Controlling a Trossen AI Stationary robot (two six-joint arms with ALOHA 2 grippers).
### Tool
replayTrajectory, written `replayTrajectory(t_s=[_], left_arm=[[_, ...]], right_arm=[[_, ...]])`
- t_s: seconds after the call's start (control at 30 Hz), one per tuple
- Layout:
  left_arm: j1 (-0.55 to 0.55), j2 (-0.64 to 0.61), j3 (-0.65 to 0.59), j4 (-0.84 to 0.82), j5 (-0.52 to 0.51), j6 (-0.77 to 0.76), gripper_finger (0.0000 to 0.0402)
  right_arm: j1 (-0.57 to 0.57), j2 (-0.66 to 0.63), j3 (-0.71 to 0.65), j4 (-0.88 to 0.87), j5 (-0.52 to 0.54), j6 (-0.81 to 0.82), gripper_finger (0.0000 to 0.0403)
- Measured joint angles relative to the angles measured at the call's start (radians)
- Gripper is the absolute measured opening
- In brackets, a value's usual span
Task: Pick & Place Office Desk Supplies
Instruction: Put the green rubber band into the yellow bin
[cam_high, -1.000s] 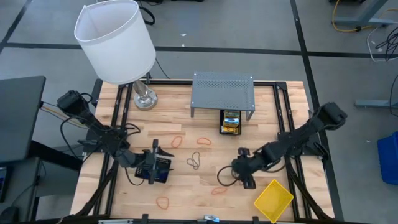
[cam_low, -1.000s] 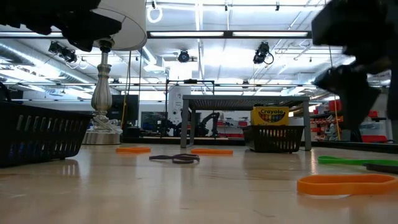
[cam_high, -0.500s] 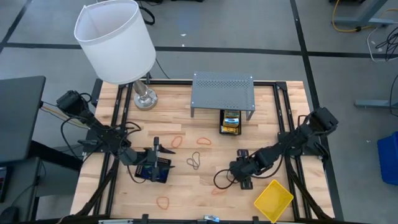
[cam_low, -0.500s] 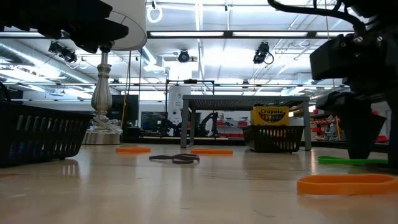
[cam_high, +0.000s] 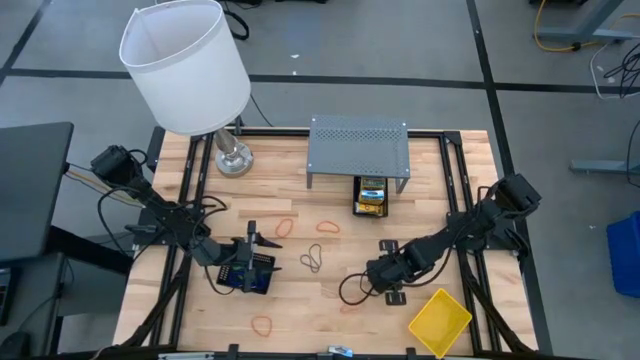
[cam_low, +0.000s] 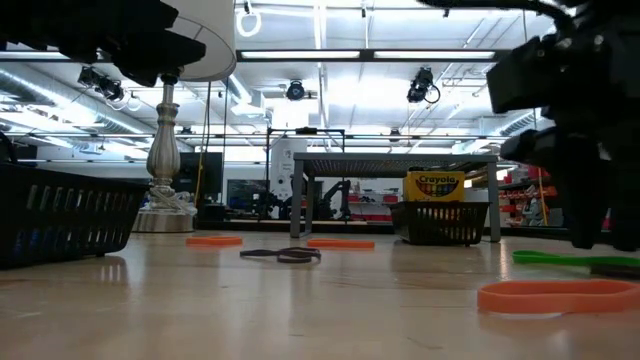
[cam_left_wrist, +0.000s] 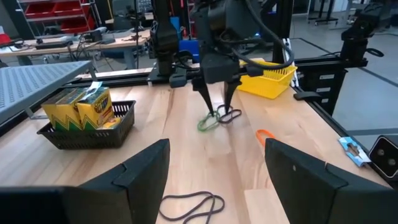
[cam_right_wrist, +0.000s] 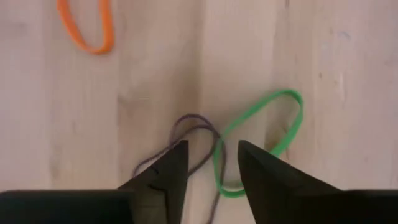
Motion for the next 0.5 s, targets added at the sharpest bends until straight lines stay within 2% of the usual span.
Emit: replayTrajectory(t_s=[0.27,0.5], left_arm=[[-0.001,0.000,0.000,-0.001,0.000,-0.005,0.0266],[-0.001,0.000,0.000,-0.009,0.000,-0.008,0.0266]], right_arm=[[-0.040,0.000,0.017,-0.011,-0.001,-0.008,0.0225],[-0.099,0.025,0.017,0.021,0.001,-0.050,0.0232]])
